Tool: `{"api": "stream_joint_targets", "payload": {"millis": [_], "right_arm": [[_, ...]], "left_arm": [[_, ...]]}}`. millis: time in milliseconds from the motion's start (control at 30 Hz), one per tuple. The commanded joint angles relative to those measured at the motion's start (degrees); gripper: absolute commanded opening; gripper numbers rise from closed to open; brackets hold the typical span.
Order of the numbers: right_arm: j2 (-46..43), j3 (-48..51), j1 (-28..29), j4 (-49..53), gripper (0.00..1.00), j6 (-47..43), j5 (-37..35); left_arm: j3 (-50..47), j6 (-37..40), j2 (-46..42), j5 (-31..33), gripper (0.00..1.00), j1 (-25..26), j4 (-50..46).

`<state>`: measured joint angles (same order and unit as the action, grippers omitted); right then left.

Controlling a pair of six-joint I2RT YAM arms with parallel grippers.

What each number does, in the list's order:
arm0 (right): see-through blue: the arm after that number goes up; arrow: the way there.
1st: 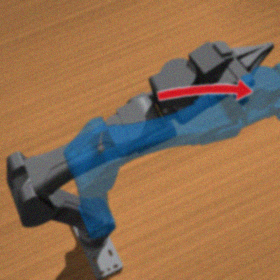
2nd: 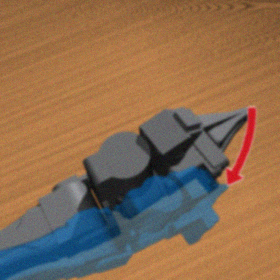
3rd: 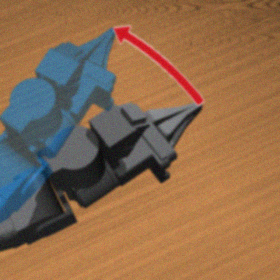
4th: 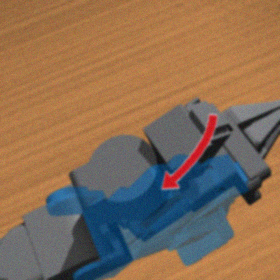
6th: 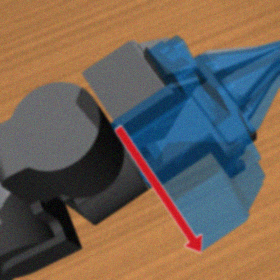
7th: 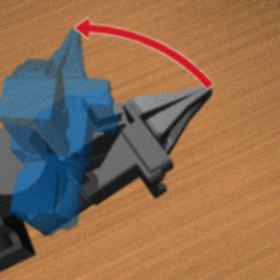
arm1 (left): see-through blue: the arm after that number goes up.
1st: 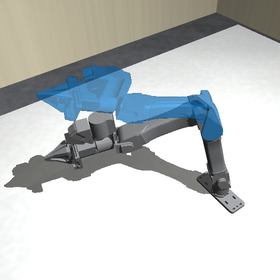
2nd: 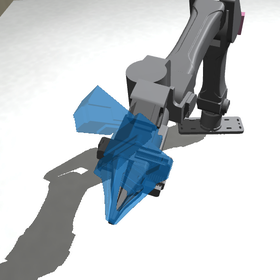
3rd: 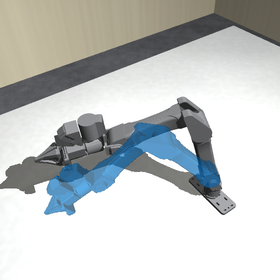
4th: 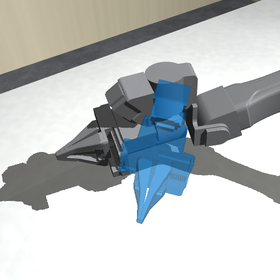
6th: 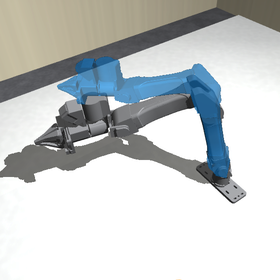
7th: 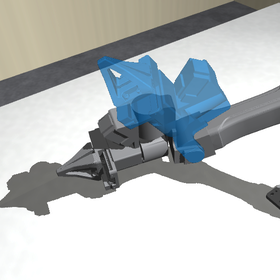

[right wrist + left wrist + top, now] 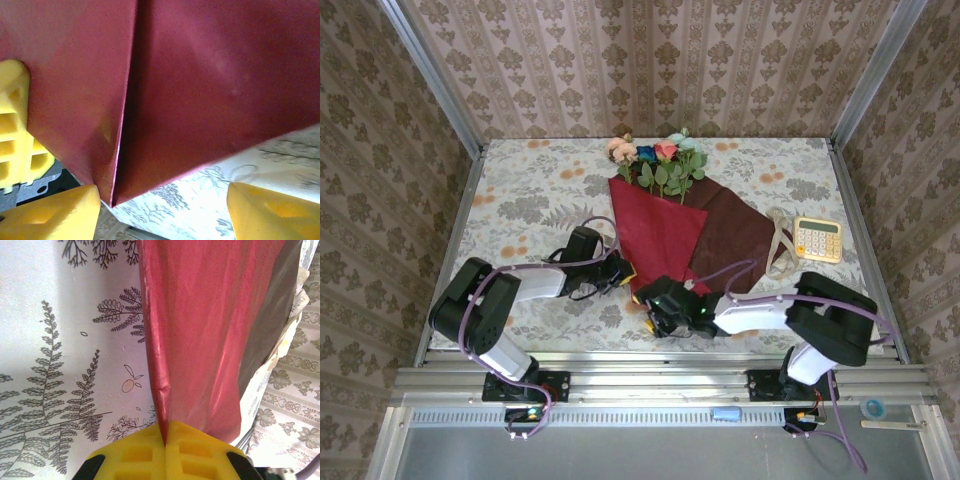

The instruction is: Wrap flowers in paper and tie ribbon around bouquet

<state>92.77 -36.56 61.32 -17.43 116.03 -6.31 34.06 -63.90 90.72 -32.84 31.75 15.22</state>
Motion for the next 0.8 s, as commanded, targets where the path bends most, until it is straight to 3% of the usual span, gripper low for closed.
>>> {"api": "stream_joint_targets", "payload": {"millis": [0,267,533,667,767], "right_arm": [[3.61,0.37,1.54,-12.65,0.69,16.71,-11.66],[6.25,1.44,2.74,-18.24,0.63,17.65,-20.40],[10.00,3.68,2.85,-28.02,0.37,18.71,-26.63],[10.85,3.50,3.51,-28.93,0.21,19.07,-26.77],[9.74,3.68,4.32,-27.30,0.17,19.91,-28.02]], "left_arm": [[1.22,-0.17,0.96,-2.39,0.00,-0.54,-1.27],[0.57,-0.40,1.60,-3.41,0.00,-0.97,-0.49],[-0.27,-0.29,1.75,-3.62,0.00,-1.50,0.24],[-0.15,0.26,2.22,-3.63,0.00,-2.06,0.86],[0.15,0.74,2.86,-3.63,0.00,-2.77,0.90]]}}
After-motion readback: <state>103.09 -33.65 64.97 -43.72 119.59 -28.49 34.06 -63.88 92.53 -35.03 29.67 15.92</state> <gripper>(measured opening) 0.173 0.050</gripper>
